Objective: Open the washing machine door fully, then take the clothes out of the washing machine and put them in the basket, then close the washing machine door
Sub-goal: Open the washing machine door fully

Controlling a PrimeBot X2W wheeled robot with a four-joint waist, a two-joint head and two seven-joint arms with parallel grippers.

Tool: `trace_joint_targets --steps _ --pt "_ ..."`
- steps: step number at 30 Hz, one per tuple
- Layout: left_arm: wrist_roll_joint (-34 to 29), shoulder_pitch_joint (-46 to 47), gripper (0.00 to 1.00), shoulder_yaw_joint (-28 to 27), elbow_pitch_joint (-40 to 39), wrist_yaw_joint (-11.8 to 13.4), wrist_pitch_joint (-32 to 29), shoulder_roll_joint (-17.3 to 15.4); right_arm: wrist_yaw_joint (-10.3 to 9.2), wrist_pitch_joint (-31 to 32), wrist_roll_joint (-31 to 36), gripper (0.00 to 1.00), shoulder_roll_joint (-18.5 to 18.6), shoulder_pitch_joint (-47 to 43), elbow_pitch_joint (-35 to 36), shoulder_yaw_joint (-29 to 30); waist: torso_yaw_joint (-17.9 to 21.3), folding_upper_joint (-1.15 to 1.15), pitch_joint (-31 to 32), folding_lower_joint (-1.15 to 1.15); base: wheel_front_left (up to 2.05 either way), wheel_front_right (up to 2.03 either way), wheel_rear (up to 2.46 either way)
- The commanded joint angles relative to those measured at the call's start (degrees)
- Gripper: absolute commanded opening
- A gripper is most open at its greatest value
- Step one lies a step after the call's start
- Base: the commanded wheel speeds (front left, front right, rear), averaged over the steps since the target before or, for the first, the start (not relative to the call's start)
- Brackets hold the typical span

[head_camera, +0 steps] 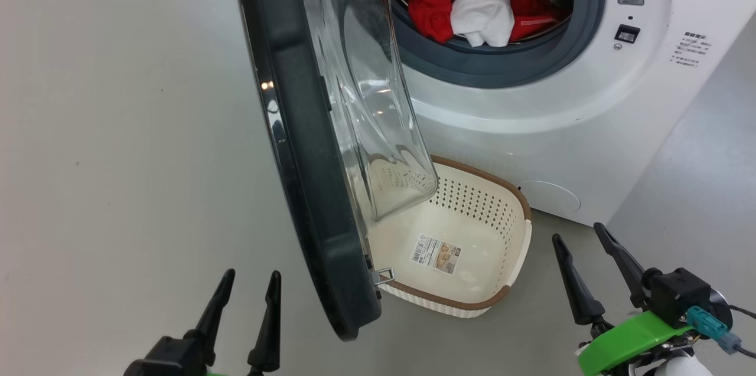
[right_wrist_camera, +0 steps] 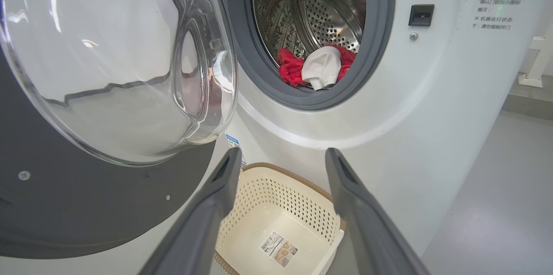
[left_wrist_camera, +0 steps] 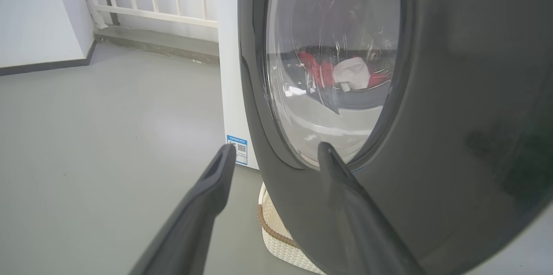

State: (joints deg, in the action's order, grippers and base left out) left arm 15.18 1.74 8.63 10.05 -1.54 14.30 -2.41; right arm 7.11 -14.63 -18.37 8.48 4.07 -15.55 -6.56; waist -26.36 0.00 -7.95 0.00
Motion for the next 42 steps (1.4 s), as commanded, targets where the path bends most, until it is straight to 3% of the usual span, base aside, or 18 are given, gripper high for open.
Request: trace_joint_targets --steps 1,10,11,14,24,31,37,42 --pt "-0.3 2.1 1.00 -1.9 -1.0 -0.1 0.7 -0.5 0.37 -0.4 0.5 1.00 0.0 0.0 1.4 -0.9 0.0 0.00 0.0 0.00 0.00 0.00 0.00" --pt "0.0 2.1 1.00 -1.9 -0.8 -0.2 0.7 -0.5 0.37 -0.4 1.0 1.00 -0.6 -0.3 1.7 -0.4 0.1 0.00 0.3 0.00 0.00 0.00 0.00" --pt "0.1 2.1 0.70 -1.9 -0.8 -0.2 0.7 -0.5 0.37 -0.4 1.0 1.00 -0.7 -0.3 1.7 -0.4 0.1 0.00 0.4 0.00 0.00 0.00 0.00" --pt "0.5 2.1 0.00 -2.0 -0.9 -0.2 0.7 -0.5 0.37 -0.4 1.0 1.00 -0.7 -0.3 1.7 -0.5 0.1 0.00 0.6 0.00 0.00 0.00 0.00" --pt "1.5 2.7 0.00 -4.2 -5.5 -0.1 0.7 -0.5 0.37 -0.4 1.0 1.00 -1.2 -0.6 1.8 -0.7 0.2 0.00 1.6 0.00 0.00 0.00 0.00" --pt "-0.2 4.8 0.00 -6.0 -18.7 1.5 0.7 -0.5 0.37 -0.4 1.1 1.00 -1.2 -0.8 2.2 -0.5 0.4 0.00 1.8 0.00 0.00 0.00 0.00" --pt "-2.0 5.4 0.00 0.2 -29.3 1.3 0.7 -0.5 0.37 -0.4 1.2 1.00 -1.1 -0.6 2.5 -0.4 0.8 0.00 1.6 0.00 0.00 0.00 0.00" --pt "-2.6 4.4 0.00 8.7 -29.5 0.1 0.7 -0.5 0.37 -0.4 1.3 1.00 -1.1 -0.2 2.8 -0.4 1.2 0.00 1.1 0.00 0.00 0.00 0.00"
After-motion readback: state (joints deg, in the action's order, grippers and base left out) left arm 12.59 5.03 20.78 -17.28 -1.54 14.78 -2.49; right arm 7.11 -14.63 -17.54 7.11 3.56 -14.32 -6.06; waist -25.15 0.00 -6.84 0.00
